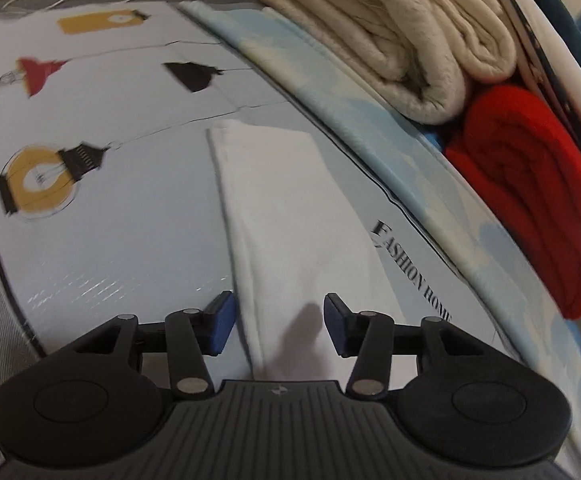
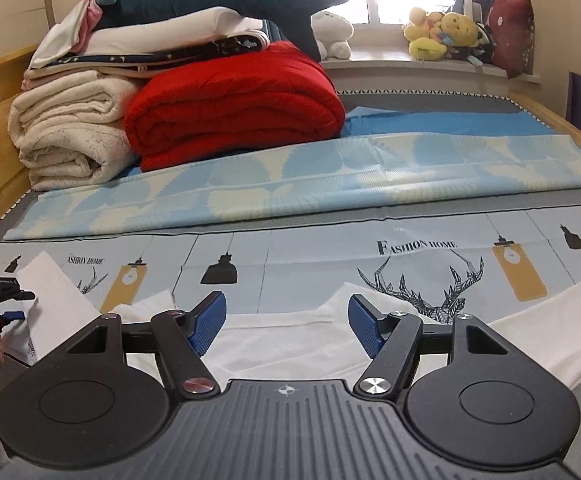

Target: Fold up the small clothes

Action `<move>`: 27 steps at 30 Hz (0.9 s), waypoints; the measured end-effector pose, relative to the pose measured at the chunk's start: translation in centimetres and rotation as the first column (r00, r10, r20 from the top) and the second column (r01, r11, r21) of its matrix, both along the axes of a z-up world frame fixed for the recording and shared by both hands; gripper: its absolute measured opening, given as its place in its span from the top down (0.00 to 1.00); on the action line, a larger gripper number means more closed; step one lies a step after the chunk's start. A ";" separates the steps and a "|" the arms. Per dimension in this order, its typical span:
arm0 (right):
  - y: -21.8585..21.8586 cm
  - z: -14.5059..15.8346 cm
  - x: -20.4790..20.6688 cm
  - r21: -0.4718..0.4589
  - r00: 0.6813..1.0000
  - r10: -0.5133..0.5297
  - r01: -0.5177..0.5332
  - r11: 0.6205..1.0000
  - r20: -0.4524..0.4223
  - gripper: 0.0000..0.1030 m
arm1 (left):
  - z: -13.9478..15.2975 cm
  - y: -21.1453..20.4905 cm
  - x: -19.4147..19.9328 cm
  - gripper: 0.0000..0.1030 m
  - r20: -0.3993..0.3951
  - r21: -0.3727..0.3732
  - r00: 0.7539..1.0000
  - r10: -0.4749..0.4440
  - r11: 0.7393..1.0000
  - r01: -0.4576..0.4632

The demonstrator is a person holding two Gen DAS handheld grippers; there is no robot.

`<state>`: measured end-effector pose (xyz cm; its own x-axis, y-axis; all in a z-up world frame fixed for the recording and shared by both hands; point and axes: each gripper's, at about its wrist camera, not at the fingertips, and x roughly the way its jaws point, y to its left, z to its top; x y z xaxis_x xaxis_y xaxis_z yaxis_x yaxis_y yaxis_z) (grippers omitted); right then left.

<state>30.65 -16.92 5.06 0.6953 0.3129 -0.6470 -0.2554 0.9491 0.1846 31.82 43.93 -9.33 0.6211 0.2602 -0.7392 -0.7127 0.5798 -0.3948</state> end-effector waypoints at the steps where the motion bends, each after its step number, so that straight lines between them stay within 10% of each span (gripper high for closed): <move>1: 0.1 -0.1 0.1 -0.001 1.000 0.000 0.000 1.000 -0.001 0.32 | 0.0 -0.1 0.2 0.58 -0.009 0.007 1.000 -0.020 1.000 0.020; 3: 0.4 -0.2 0.2 -0.003 1.000 0.003 -0.003 1.000 -0.003 0.32 | -0.1 -0.3 0.3 0.96 -0.051 0.010 0.998 -0.042 0.999 0.043; 11: 2.1 -0.5 0.0 -0.016 0.999 0.033 -0.033 0.999 0.005 0.32 | 3.1 -0.2 -4.2 0.96 -0.160 0.098 0.961 0.225 0.972 -0.211; 16: 2.3 -0.6 0.0 -0.028 0.999 0.033 -0.033 0.999 0.003 0.32 | 0.6 2.4 -10.0 0.90 -0.086 -0.285 0.918 0.386 0.874 -0.394; 18: 2.1 -0.6 0.1 -0.026 1.000 0.025 -0.025 0.999 0.000 0.32 | 0.4 3.4 -11.4 0.76 -0.042 -0.315 0.900 0.433 0.849 -0.423; 24: 2.0 -0.4 0.0 -0.024 1.000 0.029 -0.028 0.999 0.009 0.32 | -1.4 6.9 -11.9 0.70 0.074 -0.334 0.903 0.424 0.863 -0.378; 27: 1.8 -0.5 0.0 -0.027 1.000 0.022 -0.022 0.999 0.006 0.32 | -1.8 8.6 -10.4 0.70 0.102 -0.270 0.940 0.325 0.919 -0.289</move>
<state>30.66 -15.09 4.54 0.6923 0.3110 -0.6512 -0.2777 0.9477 0.1574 21.46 52.51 -11.15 0.6427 0.2754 -0.7149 -0.7659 0.2120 -0.6069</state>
